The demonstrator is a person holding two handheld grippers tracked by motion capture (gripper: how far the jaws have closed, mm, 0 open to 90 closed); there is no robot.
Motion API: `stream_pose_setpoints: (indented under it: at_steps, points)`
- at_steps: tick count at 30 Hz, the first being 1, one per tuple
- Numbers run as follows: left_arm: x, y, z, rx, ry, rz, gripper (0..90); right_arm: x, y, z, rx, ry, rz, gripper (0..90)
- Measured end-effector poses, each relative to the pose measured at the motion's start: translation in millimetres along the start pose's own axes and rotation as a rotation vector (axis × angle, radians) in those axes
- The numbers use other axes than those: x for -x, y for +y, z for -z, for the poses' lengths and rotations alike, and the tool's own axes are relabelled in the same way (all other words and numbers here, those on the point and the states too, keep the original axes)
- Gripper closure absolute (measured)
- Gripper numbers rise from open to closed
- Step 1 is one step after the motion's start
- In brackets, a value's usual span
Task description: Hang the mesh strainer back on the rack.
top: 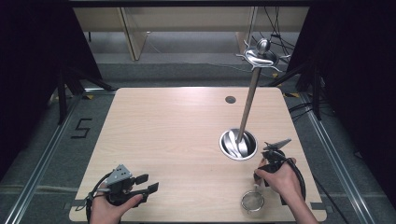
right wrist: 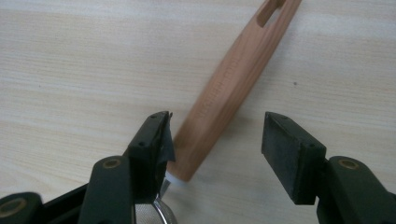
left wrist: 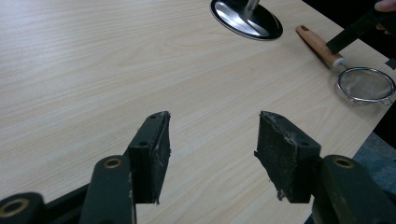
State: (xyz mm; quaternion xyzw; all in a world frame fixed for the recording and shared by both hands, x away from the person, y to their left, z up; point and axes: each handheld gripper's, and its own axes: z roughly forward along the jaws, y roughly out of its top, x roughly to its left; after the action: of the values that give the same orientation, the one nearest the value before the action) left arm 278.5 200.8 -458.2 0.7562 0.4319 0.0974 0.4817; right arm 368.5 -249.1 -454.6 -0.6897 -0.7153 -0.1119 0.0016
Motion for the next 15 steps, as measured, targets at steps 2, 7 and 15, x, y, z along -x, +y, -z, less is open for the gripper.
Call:
stream_pose_setpoints:
  at_steps: [2,7,15]
  points:
    - [-0.2,0.0,0.2,-0.001,0.0,0.0,43.6,-0.4,0.7,-2.0,0.003,-0.011,0.01,43.1]
    - [-0.4,0.5,0.2,-0.005,0.003,-0.013,43.6,-1.7,2.7,-7.4,-0.012,-0.033,0.0,43.2]
    - [-1.3,-0.1,-0.6,0.005,-0.007,-0.013,43.5,3.8,5.1,-12.5,-0.027,-0.045,0.004,49.1]
